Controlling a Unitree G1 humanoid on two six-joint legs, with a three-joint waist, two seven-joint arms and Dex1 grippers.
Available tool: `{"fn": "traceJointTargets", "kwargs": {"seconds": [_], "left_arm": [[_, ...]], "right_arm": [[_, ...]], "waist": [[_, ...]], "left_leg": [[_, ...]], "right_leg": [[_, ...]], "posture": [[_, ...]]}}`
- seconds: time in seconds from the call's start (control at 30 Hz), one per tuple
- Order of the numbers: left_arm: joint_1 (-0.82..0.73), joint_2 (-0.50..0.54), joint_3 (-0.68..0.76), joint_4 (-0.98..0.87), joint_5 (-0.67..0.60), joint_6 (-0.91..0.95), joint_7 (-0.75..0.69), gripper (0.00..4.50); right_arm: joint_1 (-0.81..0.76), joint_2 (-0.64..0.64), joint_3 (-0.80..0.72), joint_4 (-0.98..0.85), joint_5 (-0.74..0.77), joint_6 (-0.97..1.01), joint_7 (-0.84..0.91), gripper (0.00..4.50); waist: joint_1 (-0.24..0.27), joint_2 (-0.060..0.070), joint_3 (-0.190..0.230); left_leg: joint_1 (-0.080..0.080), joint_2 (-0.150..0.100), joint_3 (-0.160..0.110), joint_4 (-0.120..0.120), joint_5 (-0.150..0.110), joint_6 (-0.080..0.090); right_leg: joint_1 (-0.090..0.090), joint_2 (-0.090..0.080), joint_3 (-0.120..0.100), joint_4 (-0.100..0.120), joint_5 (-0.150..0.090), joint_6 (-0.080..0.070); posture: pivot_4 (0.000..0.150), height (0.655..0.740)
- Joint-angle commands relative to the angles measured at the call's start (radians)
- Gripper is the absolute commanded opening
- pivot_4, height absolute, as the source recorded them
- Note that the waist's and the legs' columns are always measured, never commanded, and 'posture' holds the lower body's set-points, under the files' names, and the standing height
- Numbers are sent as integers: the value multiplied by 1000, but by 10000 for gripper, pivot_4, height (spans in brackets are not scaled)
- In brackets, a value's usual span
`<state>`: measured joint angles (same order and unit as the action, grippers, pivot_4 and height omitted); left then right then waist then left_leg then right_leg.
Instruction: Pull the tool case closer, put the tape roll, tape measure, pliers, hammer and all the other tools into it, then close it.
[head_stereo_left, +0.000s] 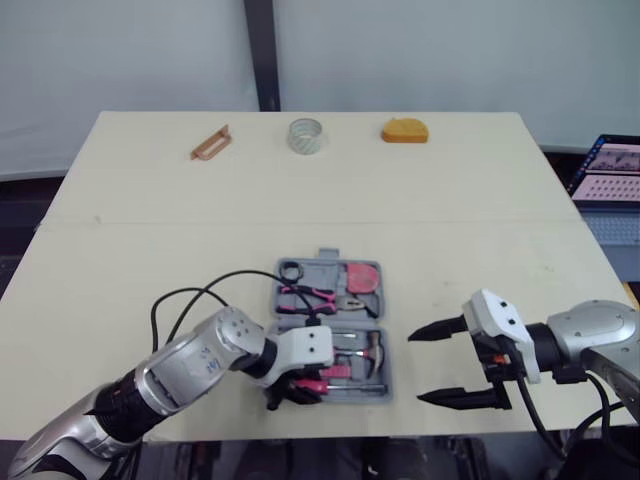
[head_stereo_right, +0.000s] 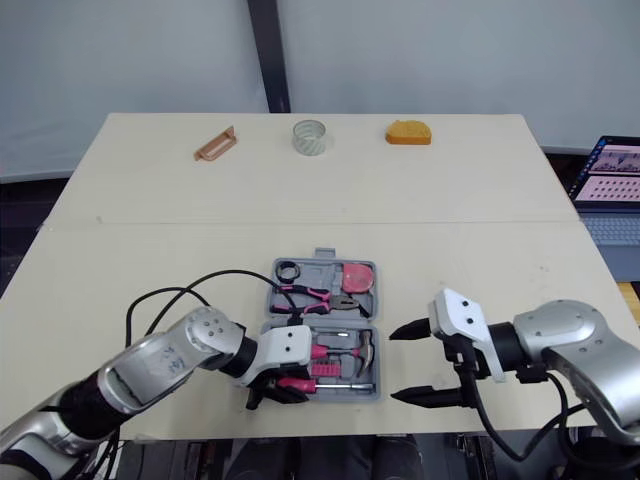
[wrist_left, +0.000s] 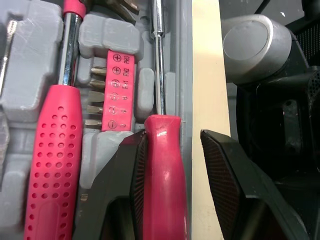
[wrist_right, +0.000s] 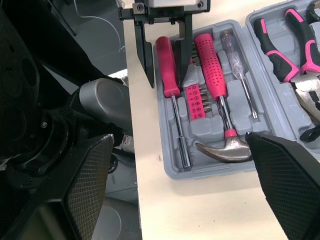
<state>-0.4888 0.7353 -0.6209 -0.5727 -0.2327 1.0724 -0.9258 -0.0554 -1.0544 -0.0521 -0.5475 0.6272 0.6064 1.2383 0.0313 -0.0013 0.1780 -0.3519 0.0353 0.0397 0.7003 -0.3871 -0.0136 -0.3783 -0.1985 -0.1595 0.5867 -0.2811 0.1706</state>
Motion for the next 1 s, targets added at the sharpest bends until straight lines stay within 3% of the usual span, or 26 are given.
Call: {"fn": "traceJointTargets", "kwargs": {"seconds": [0.03,0.17,0.3,0.43,0.53,0.6,1.0], "left_arm": [[-6,35,72,-82,-55,43,-16,18425],[3,70,143,-101,-100,25,-31,18425],[94,75,233,-46,-110,-210,-68,18425],[230,11,316,63,-118,-424,-68,18425],[324,-47,362,115,-157,-529,-80,10185],[366,-58,360,147,-132,-601,-90,946],[429,-49,294,244,6,-756,-88,366]], "right_arm": [[-7,6,-24,-9,14,-18,4,45000],[-13,14,-19,-7,15,-19,1,45000],[-19,22,-12,-3,11,-20,-2,45000],[-25,29,-2,2,5,-24,-6,45000],[-25,30,-3,1,2,-22,-8,45000],[-23,29,-4,1,-1,-22,-8,45000],[-16,22,-14,-4,-3,-21,-7,45000]], "waist": [[-1,0,0],[-1,0,0],[-3,0,0],[-4,0,0],[-3,0,0],[-3,0,0],[-4,0,0]], "left_leg": [[0,0,0,0,0,0],[0,0,0,0,0,0],[0,0,0,0,0,0],[0,0,0,0,0,0],[0,0,0,0,0,0],[0,0,0,0,0,0],[1,0,0,0,0,0]], "right_leg": [[0,0,0,0,0,0],[0,0,0,0,0,0],[0,0,0,0,0,0],[0,0,0,-1,0,0],[0,0,0,0,0,0],[0,0,0,0,0,0],[0,0,0,0,0,0]], "posture": [[1500,7400],[1500,7400],[1500,7400],[1500,7400],[1500,7400],[1500,7400],[1500,7400]]}}
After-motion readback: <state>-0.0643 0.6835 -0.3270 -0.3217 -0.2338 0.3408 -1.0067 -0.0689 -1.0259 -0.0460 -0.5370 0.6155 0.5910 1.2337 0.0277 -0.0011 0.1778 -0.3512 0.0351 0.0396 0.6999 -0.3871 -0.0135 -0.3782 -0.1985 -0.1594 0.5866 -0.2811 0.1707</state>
